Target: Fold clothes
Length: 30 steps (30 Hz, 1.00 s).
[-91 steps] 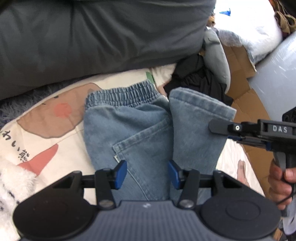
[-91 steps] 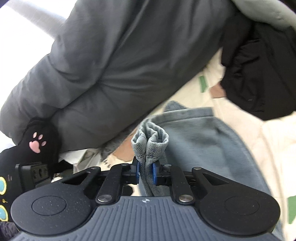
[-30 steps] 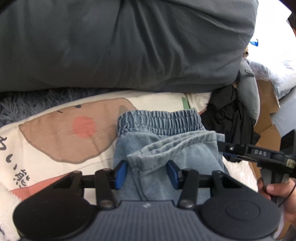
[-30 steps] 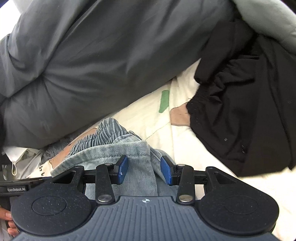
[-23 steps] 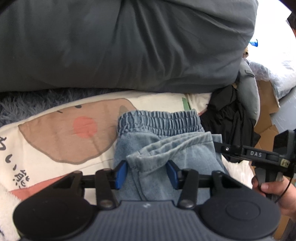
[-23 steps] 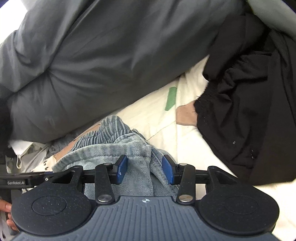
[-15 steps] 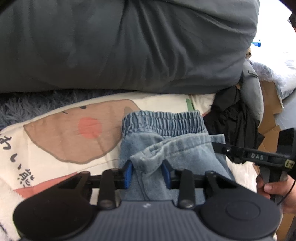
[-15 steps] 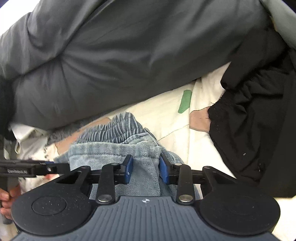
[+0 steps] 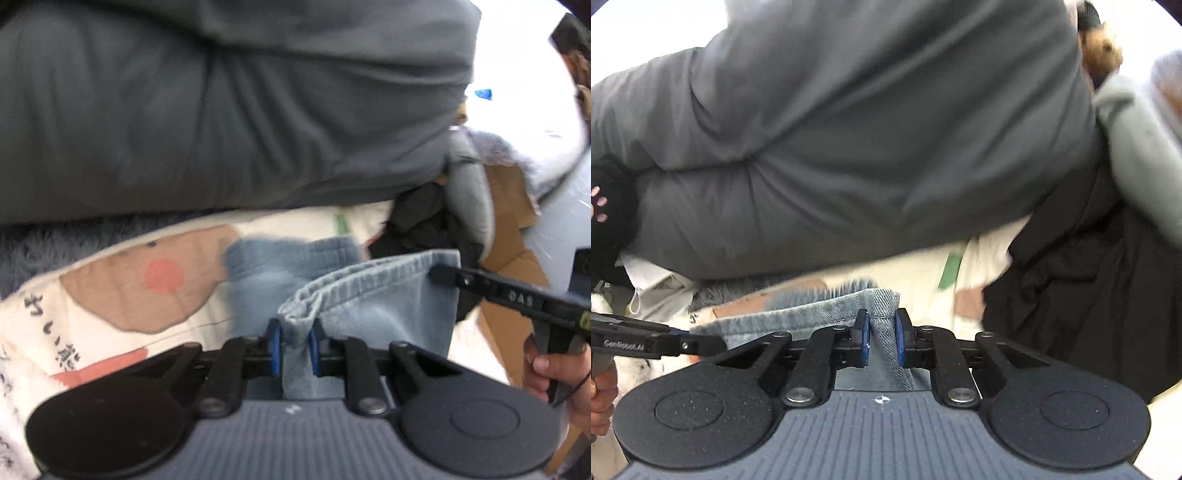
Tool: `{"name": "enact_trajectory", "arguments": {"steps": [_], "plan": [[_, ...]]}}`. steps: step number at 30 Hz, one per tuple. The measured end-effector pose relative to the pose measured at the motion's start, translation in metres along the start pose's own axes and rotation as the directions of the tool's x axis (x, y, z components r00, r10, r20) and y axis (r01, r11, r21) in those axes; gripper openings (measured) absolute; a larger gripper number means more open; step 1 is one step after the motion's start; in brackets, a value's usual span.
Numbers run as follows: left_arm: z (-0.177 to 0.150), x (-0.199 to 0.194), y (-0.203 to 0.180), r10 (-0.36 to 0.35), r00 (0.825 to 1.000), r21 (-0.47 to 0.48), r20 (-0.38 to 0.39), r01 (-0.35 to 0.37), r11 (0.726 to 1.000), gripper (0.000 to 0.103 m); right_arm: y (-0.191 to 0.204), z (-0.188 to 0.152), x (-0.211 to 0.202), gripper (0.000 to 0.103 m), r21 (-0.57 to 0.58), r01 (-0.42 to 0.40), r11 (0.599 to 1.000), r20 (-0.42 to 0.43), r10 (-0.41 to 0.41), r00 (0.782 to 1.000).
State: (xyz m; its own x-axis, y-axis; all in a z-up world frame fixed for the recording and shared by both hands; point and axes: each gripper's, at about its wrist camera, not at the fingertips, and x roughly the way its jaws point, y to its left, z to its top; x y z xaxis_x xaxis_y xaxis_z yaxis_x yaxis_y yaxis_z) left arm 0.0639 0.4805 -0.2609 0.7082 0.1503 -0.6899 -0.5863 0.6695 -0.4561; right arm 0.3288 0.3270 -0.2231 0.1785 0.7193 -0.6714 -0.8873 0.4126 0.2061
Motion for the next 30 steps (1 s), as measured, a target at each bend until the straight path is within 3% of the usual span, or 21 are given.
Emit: {"name": "enact_trajectory", "arguments": {"steps": [3,9,18,30], "plan": [[0.004,-0.014,-0.016,-0.01,1.0,0.048,0.012,0.009,0.999,0.016,0.005,0.012,-0.02,0.013,-0.019,0.019,1.0,0.019,-0.019,1.0],[0.014,-0.032,-0.027,-0.02,1.0,0.043,0.002,0.02,0.999,0.016,0.005,0.02,-0.041,0.013,-0.006,0.026,1.0,0.027,-0.026,0.999],[0.047,-0.055,-0.05,-0.012,1.0,0.051,-0.007,0.012,0.999,0.015,0.008,0.032,-0.046,0.013,0.029,0.046,0.999,0.052,-0.048,0.997],[0.033,0.016,-0.011,0.058,0.997,0.044,-0.05,-0.055,0.997,0.015,-0.003,0.016,0.031,0.013,0.038,0.095,0.995,-0.069,-0.092,0.993]]}}
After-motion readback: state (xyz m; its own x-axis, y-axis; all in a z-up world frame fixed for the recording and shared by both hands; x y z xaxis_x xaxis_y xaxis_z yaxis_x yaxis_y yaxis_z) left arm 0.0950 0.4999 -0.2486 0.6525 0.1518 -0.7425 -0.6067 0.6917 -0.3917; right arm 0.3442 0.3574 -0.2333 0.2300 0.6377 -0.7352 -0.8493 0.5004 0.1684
